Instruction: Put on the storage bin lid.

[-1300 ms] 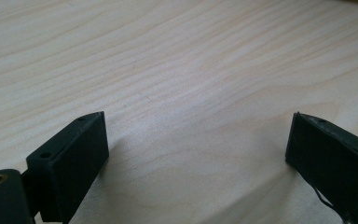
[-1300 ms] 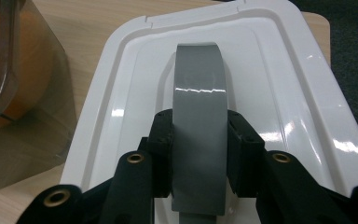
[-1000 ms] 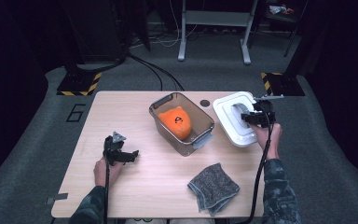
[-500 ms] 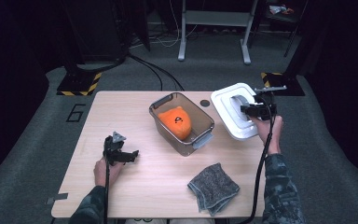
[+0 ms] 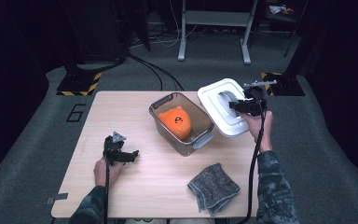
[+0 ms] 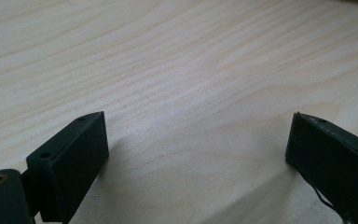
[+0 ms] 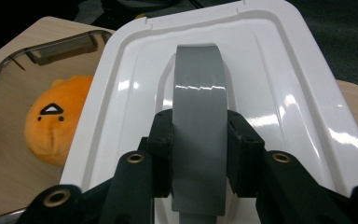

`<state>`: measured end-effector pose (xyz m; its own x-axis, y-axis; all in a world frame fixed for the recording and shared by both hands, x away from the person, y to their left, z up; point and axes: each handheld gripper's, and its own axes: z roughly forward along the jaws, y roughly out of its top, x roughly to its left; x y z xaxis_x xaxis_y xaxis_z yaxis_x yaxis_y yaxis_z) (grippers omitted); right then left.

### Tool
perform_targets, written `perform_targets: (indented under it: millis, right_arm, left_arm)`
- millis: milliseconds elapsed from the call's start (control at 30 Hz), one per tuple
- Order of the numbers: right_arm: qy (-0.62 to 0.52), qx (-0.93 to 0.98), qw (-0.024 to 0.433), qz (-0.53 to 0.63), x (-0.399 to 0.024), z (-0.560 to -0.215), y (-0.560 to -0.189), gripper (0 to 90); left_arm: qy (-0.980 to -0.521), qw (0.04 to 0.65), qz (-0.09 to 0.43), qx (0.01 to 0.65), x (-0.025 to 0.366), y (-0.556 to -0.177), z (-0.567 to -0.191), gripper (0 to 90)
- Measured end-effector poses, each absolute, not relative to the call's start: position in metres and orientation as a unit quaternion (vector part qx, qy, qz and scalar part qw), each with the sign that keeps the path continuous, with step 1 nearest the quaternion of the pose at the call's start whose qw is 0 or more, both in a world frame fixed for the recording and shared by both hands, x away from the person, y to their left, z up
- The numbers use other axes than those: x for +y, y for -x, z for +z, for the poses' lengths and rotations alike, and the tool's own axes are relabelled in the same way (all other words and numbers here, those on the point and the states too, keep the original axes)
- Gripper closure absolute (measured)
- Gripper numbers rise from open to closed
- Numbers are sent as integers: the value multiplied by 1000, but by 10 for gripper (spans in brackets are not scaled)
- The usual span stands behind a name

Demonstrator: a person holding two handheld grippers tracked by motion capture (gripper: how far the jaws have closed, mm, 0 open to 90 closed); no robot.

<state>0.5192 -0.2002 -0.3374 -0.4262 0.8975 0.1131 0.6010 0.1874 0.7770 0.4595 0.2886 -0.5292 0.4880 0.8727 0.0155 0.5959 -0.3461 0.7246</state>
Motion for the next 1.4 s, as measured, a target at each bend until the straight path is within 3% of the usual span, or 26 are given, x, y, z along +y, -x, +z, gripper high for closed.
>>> perform_targets:
  millis: [1400]
  right_arm:
    - [-427, 793, 114, 419, -90, -354, -531, 665]
  left_arm:
    - [-794, 336, 205, 462, 289, -459, -529, 53]
